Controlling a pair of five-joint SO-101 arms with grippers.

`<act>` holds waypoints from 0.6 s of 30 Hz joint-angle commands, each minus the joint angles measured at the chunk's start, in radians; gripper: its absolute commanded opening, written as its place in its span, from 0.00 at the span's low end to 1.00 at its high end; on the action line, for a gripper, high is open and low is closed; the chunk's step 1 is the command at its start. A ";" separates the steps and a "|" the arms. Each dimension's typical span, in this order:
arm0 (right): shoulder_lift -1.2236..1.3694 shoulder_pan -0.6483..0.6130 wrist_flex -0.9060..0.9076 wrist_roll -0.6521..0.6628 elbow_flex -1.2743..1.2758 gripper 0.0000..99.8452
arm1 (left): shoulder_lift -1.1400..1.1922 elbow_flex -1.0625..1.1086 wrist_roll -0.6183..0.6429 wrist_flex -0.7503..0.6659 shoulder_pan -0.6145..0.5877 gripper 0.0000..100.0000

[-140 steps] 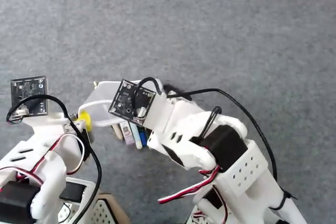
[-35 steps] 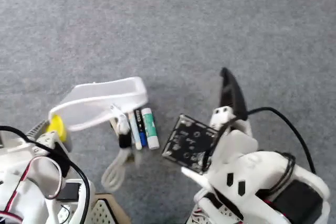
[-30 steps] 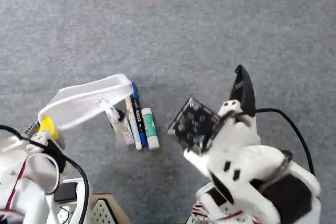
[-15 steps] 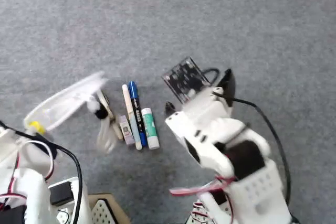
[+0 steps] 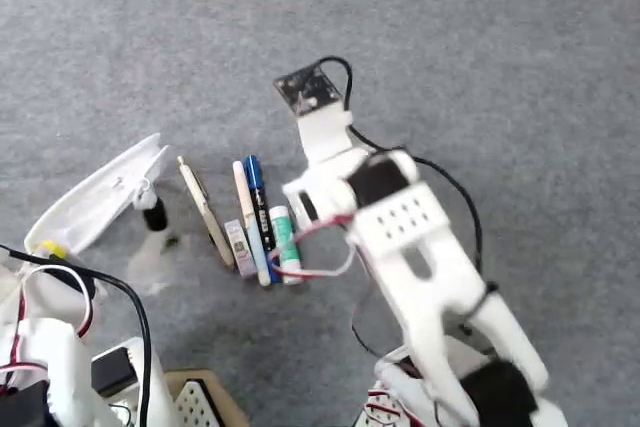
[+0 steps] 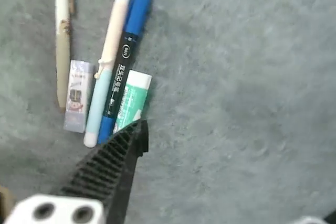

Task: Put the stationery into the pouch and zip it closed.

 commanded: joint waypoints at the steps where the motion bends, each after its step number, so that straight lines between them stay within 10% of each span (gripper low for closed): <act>1: 0.091 -0.032 0.075 -0.173 -0.133 0.57 | 0.012 -0.013 -0.018 0.005 0.016 0.03; 18: 0.470 -0.153 0.124 -0.207 -0.245 0.57 | 0.299 0.039 -0.021 0.006 0.015 0.03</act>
